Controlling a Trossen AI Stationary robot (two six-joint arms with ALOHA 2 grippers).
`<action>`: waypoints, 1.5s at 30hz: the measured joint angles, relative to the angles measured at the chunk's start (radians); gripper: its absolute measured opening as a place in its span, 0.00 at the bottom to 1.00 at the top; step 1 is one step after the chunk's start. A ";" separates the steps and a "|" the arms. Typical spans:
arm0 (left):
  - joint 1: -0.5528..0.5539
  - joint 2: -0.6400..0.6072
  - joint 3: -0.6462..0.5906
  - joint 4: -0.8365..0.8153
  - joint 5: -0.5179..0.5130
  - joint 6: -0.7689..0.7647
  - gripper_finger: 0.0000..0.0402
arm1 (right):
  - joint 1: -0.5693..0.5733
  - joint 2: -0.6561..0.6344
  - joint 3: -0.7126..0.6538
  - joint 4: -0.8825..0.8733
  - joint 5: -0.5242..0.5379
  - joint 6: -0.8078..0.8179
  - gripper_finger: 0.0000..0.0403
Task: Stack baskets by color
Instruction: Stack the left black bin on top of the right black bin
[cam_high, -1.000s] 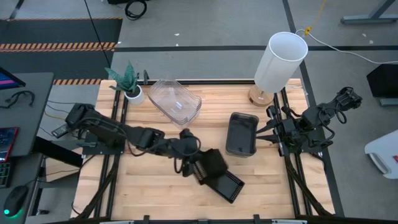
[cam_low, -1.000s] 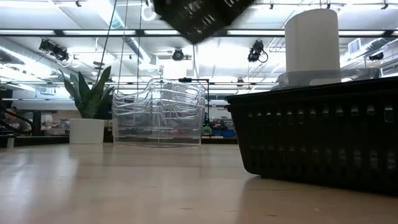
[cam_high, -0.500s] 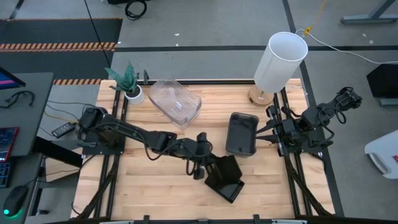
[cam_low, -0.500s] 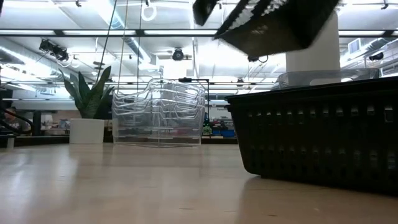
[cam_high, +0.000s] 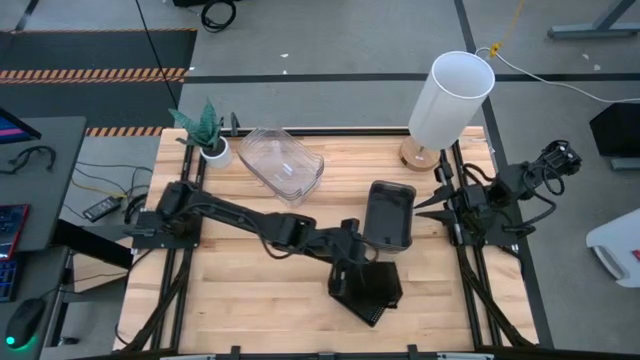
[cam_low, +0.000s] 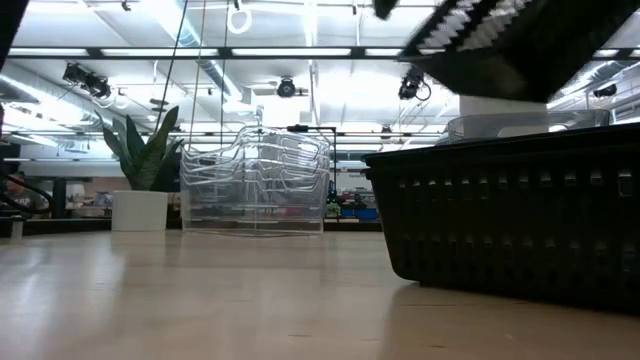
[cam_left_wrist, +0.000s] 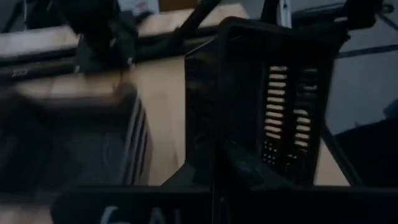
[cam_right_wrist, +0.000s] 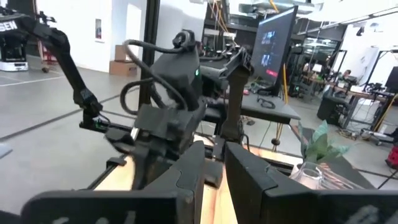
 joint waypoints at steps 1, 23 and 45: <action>0.003 0.019 0.023 0.000 0.014 0.015 0.03 | 0.000 -0.006 0.000 -0.004 0.000 0.001 0.18; 0.045 0.095 0.058 -0.184 0.306 0.249 0.03 | 0.000 -0.016 -0.001 -0.029 -0.010 0.007 0.18; -0.007 0.095 0.058 -0.223 0.197 0.266 0.19 | 0.000 -0.016 -0.001 -0.034 -0.011 0.015 0.18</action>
